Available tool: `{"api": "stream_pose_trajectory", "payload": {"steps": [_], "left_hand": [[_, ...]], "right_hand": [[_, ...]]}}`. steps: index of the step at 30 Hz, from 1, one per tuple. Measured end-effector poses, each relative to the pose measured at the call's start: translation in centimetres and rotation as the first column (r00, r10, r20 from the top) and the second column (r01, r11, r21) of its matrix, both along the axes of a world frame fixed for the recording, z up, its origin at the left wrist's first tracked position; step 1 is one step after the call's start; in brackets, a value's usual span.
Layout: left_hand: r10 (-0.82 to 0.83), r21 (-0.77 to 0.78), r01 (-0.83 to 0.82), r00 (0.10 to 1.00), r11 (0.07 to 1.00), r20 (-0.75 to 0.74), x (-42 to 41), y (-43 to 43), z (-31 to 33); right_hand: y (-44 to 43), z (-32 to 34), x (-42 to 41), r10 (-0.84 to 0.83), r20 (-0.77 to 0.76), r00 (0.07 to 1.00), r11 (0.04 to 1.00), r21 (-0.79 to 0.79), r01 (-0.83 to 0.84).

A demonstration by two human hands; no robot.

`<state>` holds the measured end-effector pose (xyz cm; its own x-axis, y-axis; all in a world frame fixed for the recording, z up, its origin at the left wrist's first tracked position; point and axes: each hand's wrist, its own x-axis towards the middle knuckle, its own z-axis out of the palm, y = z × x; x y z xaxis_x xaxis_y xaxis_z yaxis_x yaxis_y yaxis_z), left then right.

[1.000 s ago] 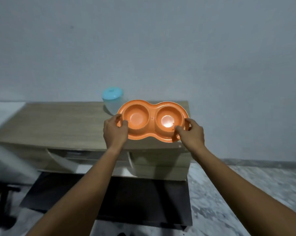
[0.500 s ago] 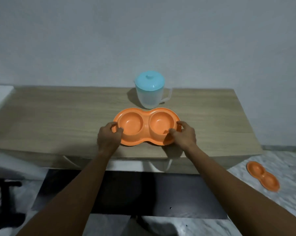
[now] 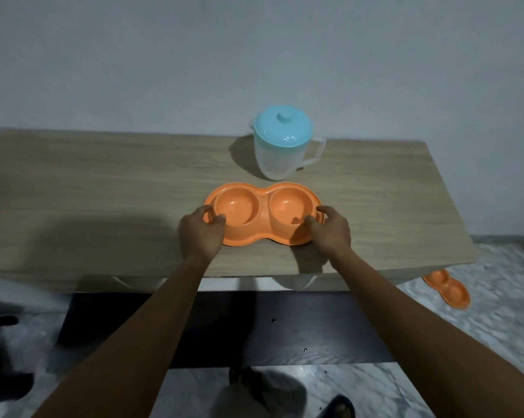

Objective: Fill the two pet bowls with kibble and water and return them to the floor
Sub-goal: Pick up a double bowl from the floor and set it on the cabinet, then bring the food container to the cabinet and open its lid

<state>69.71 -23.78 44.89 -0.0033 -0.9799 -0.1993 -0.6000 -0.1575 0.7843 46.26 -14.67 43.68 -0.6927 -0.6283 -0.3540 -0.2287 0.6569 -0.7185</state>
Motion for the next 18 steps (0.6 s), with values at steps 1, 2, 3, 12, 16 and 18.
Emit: {"api": "stream_pose_trajectory", "payload": {"steps": [1,2,3,12,16,18], "left_hand": [[-0.002,0.020,0.002,1.000,1.000,0.000,0.0,0.0,0.0],[-0.009,0.034,0.009,1.000,0.999,0.001,0.0,0.1,0.0],[-0.014,0.044,0.014,1.000,0.999,0.003,0.0,0.4,0.1],[0.037,-0.223,-0.024,0.998,0.975,0.053,6.0,12.1,-0.4],[0.041,-0.170,-0.014,0.987,0.985,0.157,11.2,16.3,-1.9],[0.021,-0.114,0.000,0.982,0.993,0.189,13.7,16.8,-2.8]], "right_hand": [[0.2,0.0,0.1,0.008,-0.010,1.000,1.000,-0.001,-0.008],[0.5,0.0,0.2,0.010,-0.022,1.000,1.000,-0.005,-0.010],[0.9,0.2,0.5,0.009,-0.030,0.999,1.000,-0.015,-0.009],[8.5,0.0,8.8,0.135,-0.141,0.981,0.929,-0.327,-0.175],[11.1,-2.8,14.0,0.387,-0.067,0.920,0.884,-0.255,-0.391],[11.5,-3.8,16.4,0.446,0.006,0.895,0.875,-0.211,-0.435]]}}
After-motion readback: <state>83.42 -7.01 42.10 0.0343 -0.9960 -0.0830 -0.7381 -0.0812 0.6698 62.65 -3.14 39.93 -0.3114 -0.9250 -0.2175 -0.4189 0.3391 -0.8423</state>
